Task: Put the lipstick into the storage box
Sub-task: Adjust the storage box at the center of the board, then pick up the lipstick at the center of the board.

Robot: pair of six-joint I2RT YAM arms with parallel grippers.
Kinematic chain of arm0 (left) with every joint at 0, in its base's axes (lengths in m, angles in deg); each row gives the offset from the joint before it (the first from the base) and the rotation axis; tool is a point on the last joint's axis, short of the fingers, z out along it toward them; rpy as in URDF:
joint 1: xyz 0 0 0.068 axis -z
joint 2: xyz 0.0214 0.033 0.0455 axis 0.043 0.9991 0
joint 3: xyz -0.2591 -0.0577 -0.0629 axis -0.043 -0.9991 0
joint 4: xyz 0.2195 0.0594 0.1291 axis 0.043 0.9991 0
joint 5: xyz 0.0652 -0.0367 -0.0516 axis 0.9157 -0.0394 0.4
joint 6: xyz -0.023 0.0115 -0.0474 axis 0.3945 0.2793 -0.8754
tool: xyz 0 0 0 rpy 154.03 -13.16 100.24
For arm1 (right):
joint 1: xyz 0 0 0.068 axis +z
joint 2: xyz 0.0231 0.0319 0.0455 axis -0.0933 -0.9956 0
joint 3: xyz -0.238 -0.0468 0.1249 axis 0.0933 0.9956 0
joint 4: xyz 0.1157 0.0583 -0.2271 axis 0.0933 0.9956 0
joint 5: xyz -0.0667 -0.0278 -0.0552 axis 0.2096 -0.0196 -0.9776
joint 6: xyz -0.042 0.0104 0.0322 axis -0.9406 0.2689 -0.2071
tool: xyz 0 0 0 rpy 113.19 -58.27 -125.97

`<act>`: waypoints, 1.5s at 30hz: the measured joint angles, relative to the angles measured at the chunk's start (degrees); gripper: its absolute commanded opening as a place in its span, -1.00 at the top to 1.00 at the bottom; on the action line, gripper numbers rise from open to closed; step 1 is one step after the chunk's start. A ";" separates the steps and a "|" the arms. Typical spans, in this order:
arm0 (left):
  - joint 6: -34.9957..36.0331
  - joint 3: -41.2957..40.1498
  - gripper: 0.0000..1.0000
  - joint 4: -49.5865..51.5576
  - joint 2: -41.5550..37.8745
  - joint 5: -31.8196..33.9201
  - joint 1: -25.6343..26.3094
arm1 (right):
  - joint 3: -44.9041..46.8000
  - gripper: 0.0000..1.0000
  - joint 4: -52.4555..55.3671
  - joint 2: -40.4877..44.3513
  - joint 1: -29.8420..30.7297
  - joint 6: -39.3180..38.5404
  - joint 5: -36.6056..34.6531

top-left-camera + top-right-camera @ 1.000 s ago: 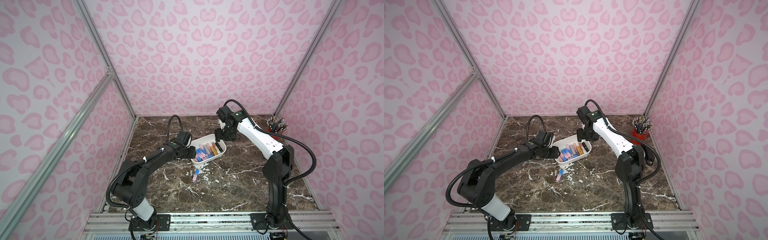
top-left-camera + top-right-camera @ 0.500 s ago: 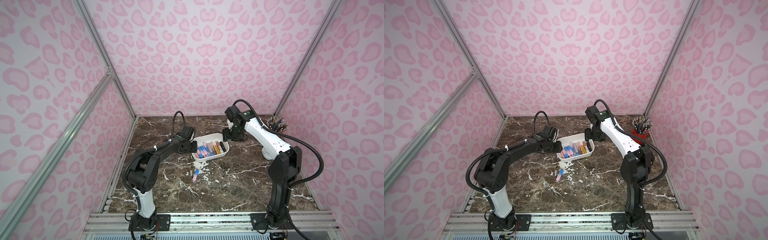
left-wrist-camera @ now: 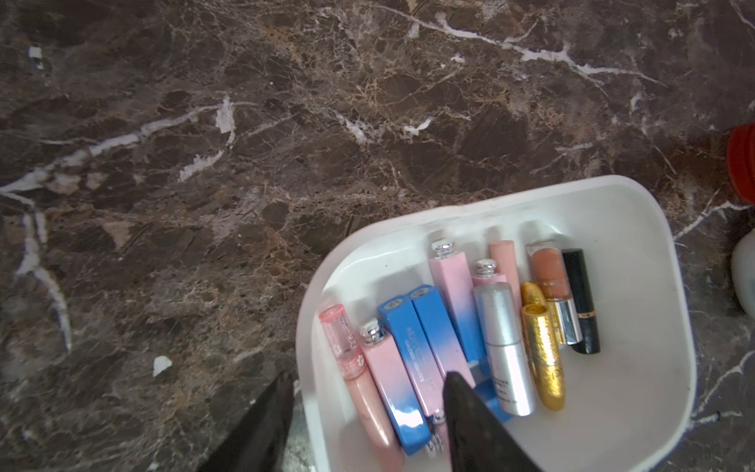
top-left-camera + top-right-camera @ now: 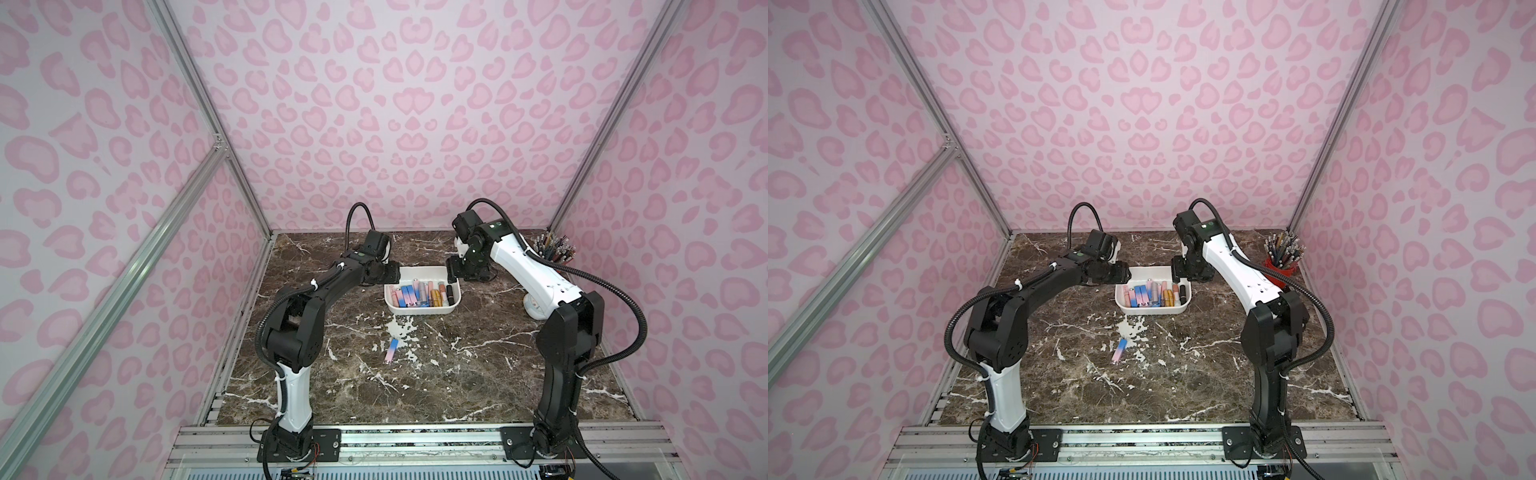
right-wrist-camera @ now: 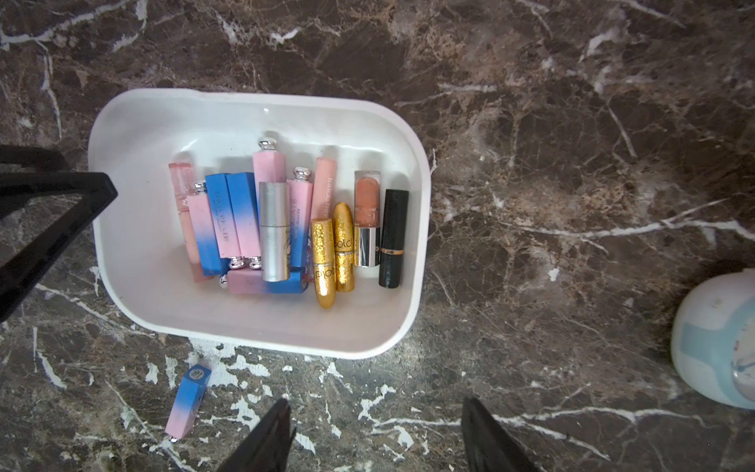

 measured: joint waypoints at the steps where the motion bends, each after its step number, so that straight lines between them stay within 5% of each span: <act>1: -0.02 -0.94 -0.72 0.28 -1.70 -0.02 0.00 | 0.68 -0.41 -0.13 0.70 -0.04 -0.13 0.28; 11: -3.10 -20.35 -0.92 2.34 -26.10 1.46 0.59 | 11.34 -0.65 -6.43 10.19 -0.09 -1.49 5.22; 18: -10.23 -34.71 -0.99 4.46 -35.65 2.40 10.23 | 17.35 -0.67 -8.83 15.26 -0.09 -2.14 7.02; 31: -19.08 -43.21 -0.95 3.34 -34.56 9.70 20.81 | 33.38 -0.67 -10.64 29.92 -0.09 -1.90 7.23; 45: -15.85 -38.14 -0.16 1.11 -23.85 12.09 21.97 | 38.71 -0.63 -10.95 35.85 -0.13 0.70 5.79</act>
